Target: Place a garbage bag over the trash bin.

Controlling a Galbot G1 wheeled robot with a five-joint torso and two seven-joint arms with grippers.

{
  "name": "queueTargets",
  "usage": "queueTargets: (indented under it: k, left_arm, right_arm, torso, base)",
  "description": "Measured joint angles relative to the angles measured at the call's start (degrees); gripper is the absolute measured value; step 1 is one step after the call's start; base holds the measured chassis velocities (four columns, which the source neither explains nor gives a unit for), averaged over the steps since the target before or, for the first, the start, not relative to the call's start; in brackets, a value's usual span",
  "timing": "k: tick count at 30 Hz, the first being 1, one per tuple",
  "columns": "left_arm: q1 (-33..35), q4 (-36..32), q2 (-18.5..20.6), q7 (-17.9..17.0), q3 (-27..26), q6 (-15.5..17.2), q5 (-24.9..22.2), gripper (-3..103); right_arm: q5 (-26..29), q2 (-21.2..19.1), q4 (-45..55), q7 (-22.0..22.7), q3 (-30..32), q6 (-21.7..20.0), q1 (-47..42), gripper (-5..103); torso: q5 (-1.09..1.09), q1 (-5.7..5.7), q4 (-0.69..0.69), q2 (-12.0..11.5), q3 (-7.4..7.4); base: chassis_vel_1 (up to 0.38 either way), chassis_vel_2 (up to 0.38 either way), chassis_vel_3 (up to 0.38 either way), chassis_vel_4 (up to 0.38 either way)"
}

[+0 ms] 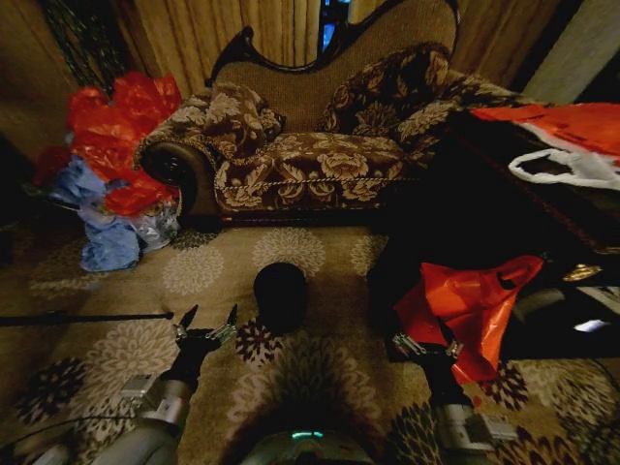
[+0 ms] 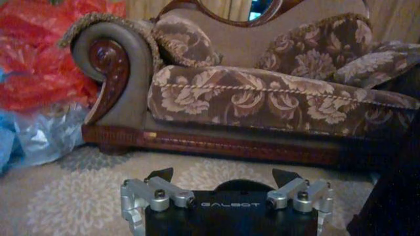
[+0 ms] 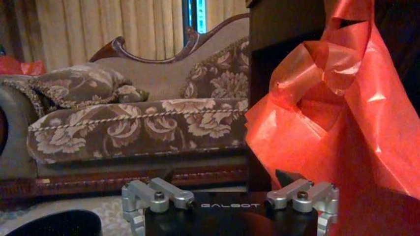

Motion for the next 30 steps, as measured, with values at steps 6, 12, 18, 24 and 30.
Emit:
queueTargets:
  k: [6,12,18,24,30]
  left_arm:
    - [-1.24,0.0,0.69,-0.57,-0.2,0.12,0.67,100]
    - [-1.71,0.0,1.46,-2.5,0.37,1.25,-4.4,100]
    - [-3.0,0.0,2.76,-5.02,-0.05,2.28,-4.46,100]
    - [-3.2,0.0,3.42,-5.09,0.08,2.16,-4.91,100]
    - [-10.24,0.0,8.26,-11.43,7.43,5.48,-24.65,100]
  right_arm:
    - [0.07,0.02,-0.38,0.54,-0.2,0.09,0.21,100]
    - [-0.38,0.03,-0.58,0.85,-0.87,-0.53,0.62,100]
    - [0.42,-0.5,-0.93,1.32,-1.02,-0.56,0.89,100]
    - [1.37,-1.18,-1.69,1.45,-0.65,-0.4,0.96,100]
    - [2.78,-3.05,-3.89,3.09,-0.8,0.02,0.87,100]
  torso:
    - [0.0,0.0,0.0,0.0,0.0]
    - [0.0,0.0,0.0,0.0,0.0]
    - [0.0,0.0,0.0,0.0,0.0]
    - [0.0,0.0,0.01,0.0,0.0]
    - [-0.01,0.0,-0.03,0.0,0.0]
  base:
    - [0.0,0.0,0.0,0.0]
    - [0.0,0.0,0.0,0.0]
    - [0.0,0.0,0.0,0.0]
    - [0.0,0.0,0.0,0.0]
    - [0.0,0.0,0.0,0.0]
